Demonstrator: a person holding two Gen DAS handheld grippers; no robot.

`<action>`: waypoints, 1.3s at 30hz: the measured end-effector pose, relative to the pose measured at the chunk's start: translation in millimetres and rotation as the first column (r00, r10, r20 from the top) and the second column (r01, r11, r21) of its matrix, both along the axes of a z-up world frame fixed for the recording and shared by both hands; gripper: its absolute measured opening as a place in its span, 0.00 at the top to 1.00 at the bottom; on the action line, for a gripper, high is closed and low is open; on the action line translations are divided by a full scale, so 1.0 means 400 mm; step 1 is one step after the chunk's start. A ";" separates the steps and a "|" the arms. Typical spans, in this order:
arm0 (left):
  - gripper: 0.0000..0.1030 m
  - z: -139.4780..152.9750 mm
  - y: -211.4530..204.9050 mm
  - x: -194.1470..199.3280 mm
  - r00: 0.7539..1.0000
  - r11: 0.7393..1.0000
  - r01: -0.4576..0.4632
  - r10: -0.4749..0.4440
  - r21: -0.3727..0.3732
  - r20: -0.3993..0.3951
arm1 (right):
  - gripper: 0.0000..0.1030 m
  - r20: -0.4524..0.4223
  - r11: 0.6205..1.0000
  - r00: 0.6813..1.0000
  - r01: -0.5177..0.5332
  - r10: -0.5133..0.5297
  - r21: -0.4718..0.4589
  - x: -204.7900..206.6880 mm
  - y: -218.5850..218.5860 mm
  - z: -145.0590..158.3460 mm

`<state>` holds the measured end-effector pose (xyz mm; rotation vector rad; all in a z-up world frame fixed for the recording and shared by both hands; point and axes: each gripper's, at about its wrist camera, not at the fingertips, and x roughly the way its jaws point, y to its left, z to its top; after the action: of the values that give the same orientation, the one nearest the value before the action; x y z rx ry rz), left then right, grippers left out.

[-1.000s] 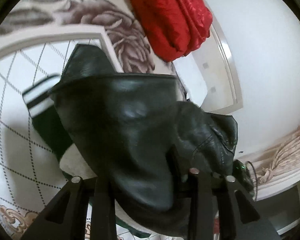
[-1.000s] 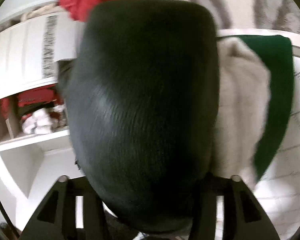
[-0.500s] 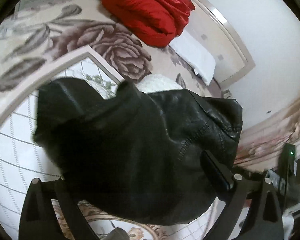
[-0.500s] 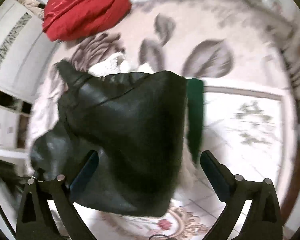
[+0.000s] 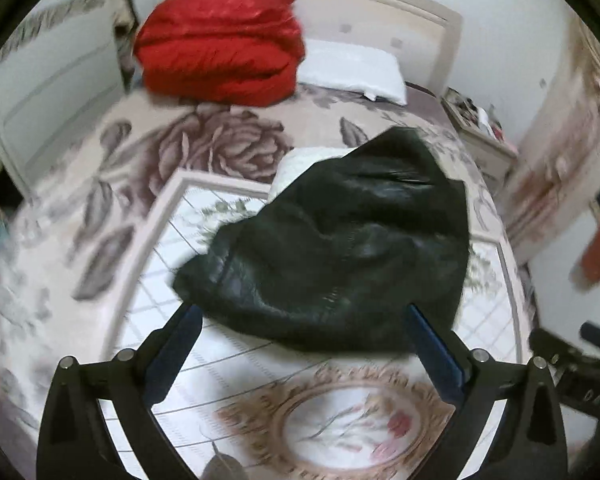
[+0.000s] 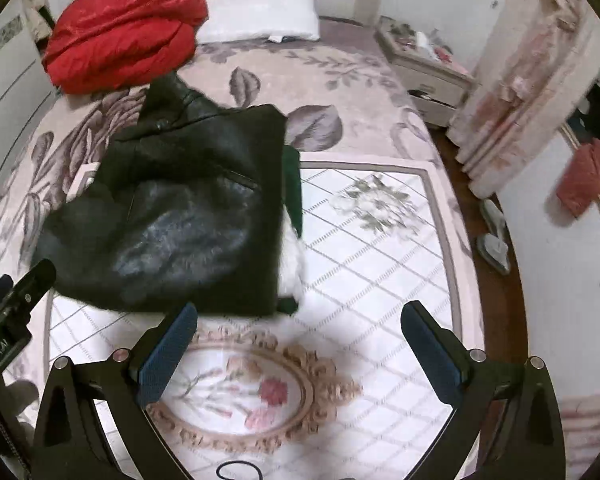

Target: Fold large clothes

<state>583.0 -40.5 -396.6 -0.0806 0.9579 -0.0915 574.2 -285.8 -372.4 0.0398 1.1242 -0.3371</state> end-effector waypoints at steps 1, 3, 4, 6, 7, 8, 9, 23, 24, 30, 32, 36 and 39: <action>0.00 0.025 -0.002 -0.016 1.000 1.000 0.006 -0.006 0.029 0.002 | 0.00 0.008 1.000 1.000 0.004 -0.004 -0.004 -0.018 0.005 0.020; 0.00 0.092 0.002 -0.066 1.000 0.998 0.026 -0.027 0.062 0.016 | 0.00 0.035 1.000 0.999 0.017 -0.016 -0.019 -0.083 0.018 0.094; 0.00 0.130 0.005 -0.093 0.999 0.996 0.027 -0.029 0.080 0.028 | 0.00 0.044 1.000 0.999 0.020 -0.019 -0.024 -0.109 0.024 0.123; 0.00 0.198 0.010 -0.143 0.998 0.995 0.036 -0.040 0.090 0.048 | 0.00 0.073 0.999 0.997 0.027 -0.024 -0.036 -0.179 0.034 0.202; 0.00 0.234 0.014 -0.174 0.998 0.995 0.039 -0.045 0.096 0.054 | 0.00 0.091 0.999 0.996 0.031 -0.027 -0.043 -0.217 0.041 0.245; 0.00 0.262 0.017 -0.195 0.997 0.994 0.042 -0.048 0.102 0.059 | 0.00 0.104 0.998 0.994 0.032 -0.027 -0.048 -0.246 0.046 0.279; 0.00 0.292 0.021 -0.222 0.996 0.994 0.047 -0.053 0.102 0.065 | 0.00 0.119 0.998 0.992 0.036 -0.030 -0.051 -0.279 0.052 0.317; 0.00 0.691 0.036 -0.607 0.982 0.995 0.073 -0.085 0.072 0.167 | 0.00 0.271 0.991 0.962 0.025 0.012 -0.132 -0.739 0.152 0.788; 0.00 0.710 0.035 -0.627 0.981 0.994 0.069 -0.083 0.081 0.174 | 0.00 0.281 0.990 0.960 0.025 0.015 -0.138 -0.764 0.156 0.810; 0.00 0.786 0.040 -0.705 0.979 0.994 0.065 -0.080 0.086 0.187 | 0.00 0.338 0.988 0.941 0.033 0.020 -0.151 -0.904 0.174 0.933; 0.00 0.801 0.040 -0.718 0.978 0.994 0.056 -0.074 0.096 0.193 | 0.00 0.350 0.988 0.937 0.033 0.023 -0.154 -0.935 0.180 0.961; 0.00 0.830 0.045 -0.752 0.978 0.995 0.045 -0.062 0.087 0.198 | 0.00 0.357 0.989 0.934 0.022 0.032 -0.146 -0.977 0.190 1.000; 0.00 0.842 0.046 -0.772 0.977 0.994 0.024 -0.045 0.103 0.207 | 0.00 0.359 0.990 0.932 0.006 0.047 -0.144 -0.996 0.201 1.024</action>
<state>274.3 -22.0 -59.7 0.0375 0.7524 -0.0819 175.8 -205.4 37.0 -0.0356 0.7319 -0.3734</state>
